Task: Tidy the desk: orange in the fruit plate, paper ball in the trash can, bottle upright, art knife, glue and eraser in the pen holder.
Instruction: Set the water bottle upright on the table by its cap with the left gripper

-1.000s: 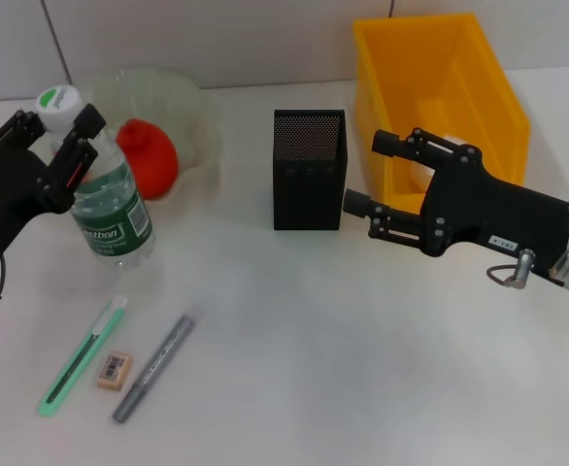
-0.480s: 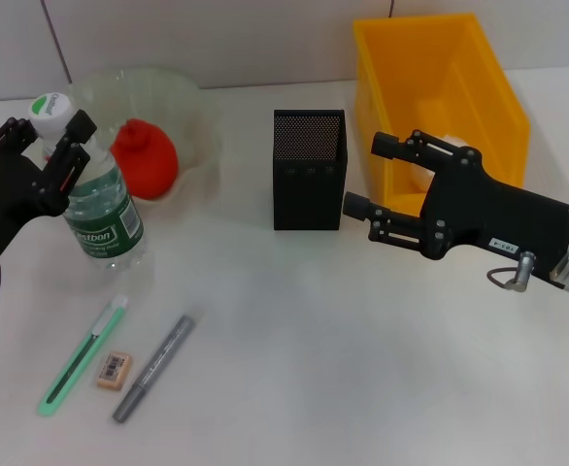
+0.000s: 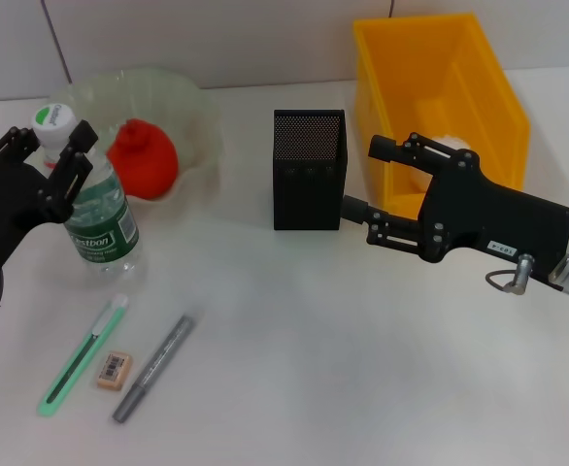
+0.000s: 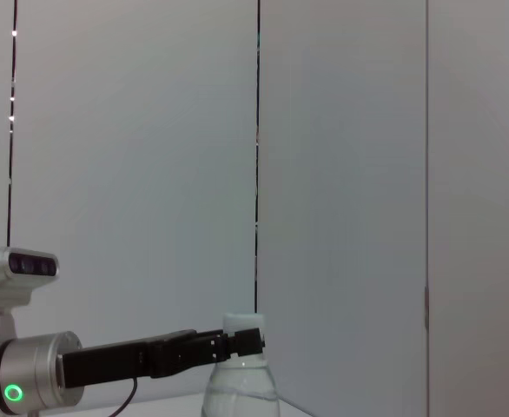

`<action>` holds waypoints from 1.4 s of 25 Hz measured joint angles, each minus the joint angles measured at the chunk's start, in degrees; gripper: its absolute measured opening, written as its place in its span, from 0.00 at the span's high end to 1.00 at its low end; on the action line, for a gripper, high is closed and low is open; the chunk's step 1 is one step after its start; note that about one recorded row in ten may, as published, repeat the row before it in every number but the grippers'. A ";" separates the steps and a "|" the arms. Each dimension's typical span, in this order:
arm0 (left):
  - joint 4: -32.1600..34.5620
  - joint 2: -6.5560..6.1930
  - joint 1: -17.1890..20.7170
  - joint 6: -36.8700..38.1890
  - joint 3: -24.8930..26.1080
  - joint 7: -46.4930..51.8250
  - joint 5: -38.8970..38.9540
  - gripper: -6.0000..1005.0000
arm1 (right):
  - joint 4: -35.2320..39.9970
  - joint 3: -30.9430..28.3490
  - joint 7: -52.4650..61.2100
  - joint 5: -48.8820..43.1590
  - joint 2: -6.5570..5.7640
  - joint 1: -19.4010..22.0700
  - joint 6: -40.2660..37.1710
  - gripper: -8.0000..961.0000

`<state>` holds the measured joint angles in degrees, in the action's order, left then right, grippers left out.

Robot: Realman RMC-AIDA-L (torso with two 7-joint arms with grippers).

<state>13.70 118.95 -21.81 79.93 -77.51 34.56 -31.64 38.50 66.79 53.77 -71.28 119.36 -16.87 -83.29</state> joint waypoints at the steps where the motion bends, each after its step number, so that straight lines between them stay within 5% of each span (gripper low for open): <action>1: -0.24 0.02 -0.12 -0.12 0.00 -0.29 0.00 0.57 | 0.04 0.05 0.02 0.00 0.00 0.00 -0.02 0.20; 35: -2.39 0.13 -1.63 -5.47 0.09 -2.84 1.78 0.57 | 0.70 0.18 0.11 0.27 0.09 -0.42 -0.66 0.20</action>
<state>11.32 119.09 -23.44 74.46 -77.42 31.72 -29.85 39.20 66.97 53.88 -71.01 119.44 -17.29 -83.95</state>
